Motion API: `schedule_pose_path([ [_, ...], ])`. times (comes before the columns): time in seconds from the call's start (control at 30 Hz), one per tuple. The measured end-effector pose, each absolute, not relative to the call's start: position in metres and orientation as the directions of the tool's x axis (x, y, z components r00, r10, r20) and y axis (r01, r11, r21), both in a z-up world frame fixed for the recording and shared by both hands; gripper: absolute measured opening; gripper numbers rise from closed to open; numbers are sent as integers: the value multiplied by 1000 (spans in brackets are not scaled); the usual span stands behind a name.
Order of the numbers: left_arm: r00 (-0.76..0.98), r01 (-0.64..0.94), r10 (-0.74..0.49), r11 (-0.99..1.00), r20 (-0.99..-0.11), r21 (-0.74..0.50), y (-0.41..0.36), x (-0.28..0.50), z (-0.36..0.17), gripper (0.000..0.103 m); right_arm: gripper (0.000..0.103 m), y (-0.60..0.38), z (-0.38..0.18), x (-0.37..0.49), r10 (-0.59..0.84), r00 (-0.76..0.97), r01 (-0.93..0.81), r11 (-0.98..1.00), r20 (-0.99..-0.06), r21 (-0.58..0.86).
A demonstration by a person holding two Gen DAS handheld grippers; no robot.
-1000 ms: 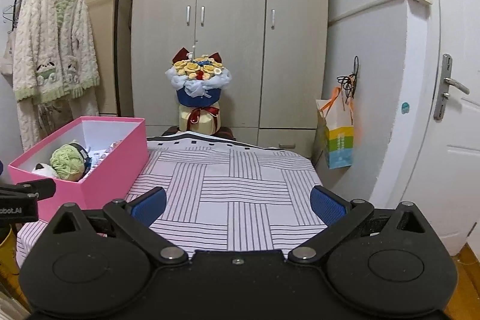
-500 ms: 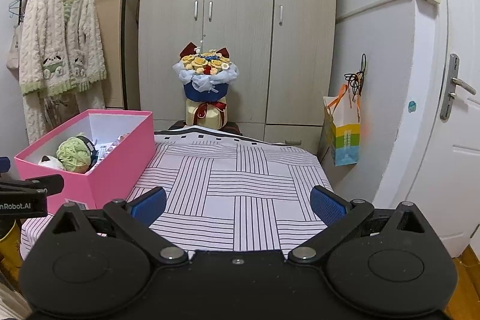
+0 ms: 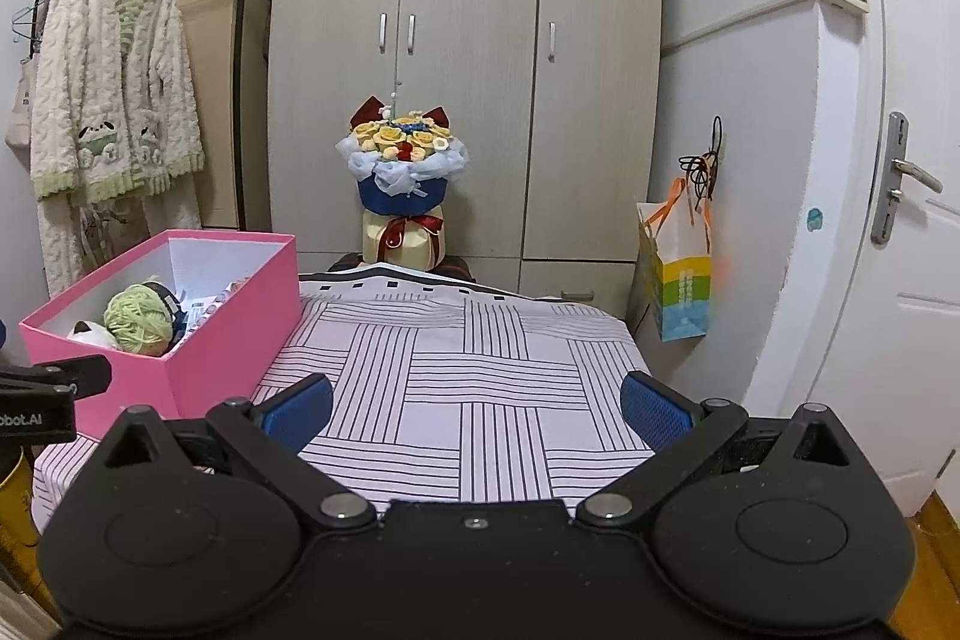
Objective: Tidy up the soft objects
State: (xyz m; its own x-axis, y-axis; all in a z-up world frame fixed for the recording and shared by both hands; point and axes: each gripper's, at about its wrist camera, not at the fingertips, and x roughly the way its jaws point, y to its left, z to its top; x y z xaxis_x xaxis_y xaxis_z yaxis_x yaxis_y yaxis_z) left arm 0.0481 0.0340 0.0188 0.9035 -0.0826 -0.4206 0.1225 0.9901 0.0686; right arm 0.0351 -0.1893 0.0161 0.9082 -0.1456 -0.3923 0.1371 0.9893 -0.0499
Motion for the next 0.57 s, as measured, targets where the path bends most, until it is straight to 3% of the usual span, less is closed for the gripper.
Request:
schedule_pose_path([
  [0.57,902,119,-80,991,-424,65,34,47,18,103,103,-194,13,37,-160,896,152,987,-415,-52],
])
